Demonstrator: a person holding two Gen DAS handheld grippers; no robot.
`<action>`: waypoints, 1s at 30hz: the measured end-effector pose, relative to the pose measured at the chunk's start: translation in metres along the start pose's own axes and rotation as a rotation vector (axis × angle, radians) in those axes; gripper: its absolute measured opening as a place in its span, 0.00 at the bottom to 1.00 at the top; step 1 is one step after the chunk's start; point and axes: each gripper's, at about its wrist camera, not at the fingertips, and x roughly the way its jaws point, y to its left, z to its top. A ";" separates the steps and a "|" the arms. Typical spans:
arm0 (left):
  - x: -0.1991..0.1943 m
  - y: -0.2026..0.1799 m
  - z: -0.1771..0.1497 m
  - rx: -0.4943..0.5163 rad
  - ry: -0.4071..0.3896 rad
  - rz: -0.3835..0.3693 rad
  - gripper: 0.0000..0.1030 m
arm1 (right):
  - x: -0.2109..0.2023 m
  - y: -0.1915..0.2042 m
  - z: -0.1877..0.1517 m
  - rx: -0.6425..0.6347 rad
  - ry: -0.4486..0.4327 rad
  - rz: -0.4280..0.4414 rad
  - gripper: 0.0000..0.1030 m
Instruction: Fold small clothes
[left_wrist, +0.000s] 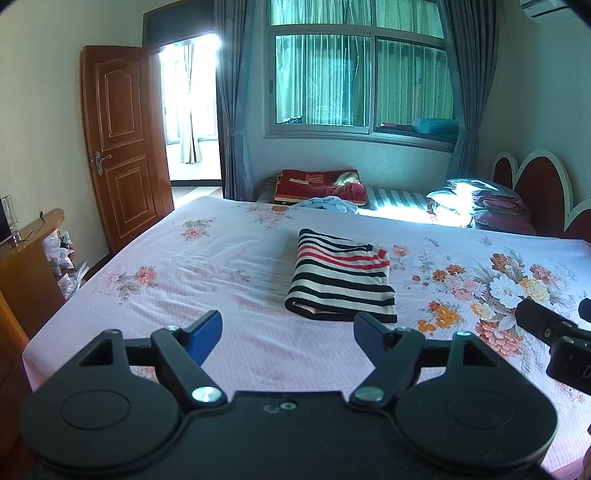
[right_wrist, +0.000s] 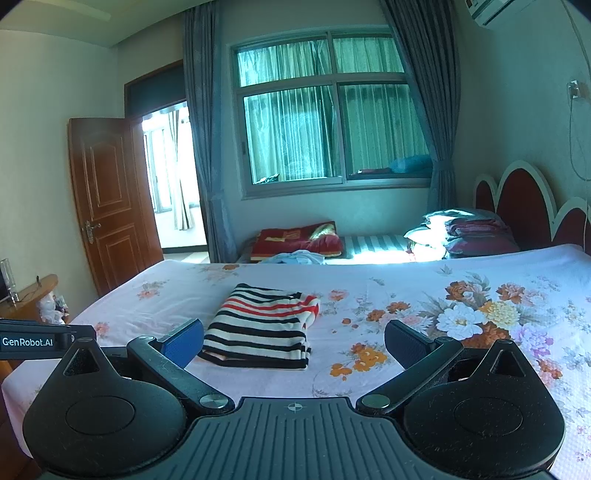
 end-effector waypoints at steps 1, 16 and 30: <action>0.000 0.000 0.000 0.001 0.000 0.001 0.75 | 0.000 0.000 0.000 -0.001 0.000 0.000 1.00; 0.001 0.000 0.001 0.003 0.001 0.000 0.75 | 0.005 -0.004 0.002 0.007 0.007 0.009 1.00; 0.012 0.001 0.003 0.002 0.024 -0.009 0.75 | 0.014 -0.007 0.001 0.009 0.024 0.008 1.00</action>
